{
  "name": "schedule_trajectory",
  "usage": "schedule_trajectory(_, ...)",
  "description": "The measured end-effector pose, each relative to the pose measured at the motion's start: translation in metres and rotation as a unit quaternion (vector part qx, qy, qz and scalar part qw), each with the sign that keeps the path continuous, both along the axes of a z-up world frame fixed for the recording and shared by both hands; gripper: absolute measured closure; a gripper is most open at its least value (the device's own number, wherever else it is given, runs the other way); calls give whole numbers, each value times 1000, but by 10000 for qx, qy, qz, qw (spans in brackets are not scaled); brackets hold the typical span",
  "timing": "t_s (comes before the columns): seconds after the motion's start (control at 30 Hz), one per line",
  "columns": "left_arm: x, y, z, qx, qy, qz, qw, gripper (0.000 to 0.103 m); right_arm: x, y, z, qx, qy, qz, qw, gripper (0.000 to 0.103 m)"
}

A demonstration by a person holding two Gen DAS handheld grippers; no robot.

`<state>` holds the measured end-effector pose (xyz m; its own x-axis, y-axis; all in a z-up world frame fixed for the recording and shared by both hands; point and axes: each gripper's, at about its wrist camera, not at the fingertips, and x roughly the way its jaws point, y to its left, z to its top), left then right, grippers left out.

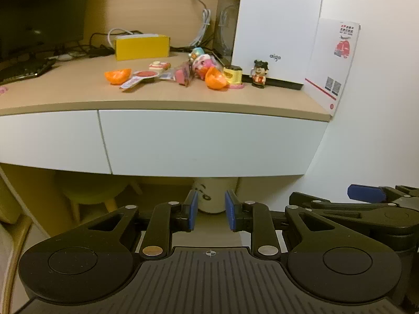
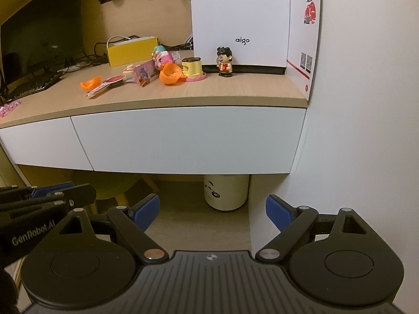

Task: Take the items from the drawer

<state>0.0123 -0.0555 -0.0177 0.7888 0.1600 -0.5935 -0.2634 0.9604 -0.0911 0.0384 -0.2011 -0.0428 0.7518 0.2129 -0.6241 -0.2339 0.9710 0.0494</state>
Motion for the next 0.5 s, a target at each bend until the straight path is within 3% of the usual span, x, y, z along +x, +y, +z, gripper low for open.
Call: schedule_trajectory(0.5, -6, 5, 4, -2, -23, -15, 10000, 78, 0, 0, 0, 62, 17, -70, 10000, 14)
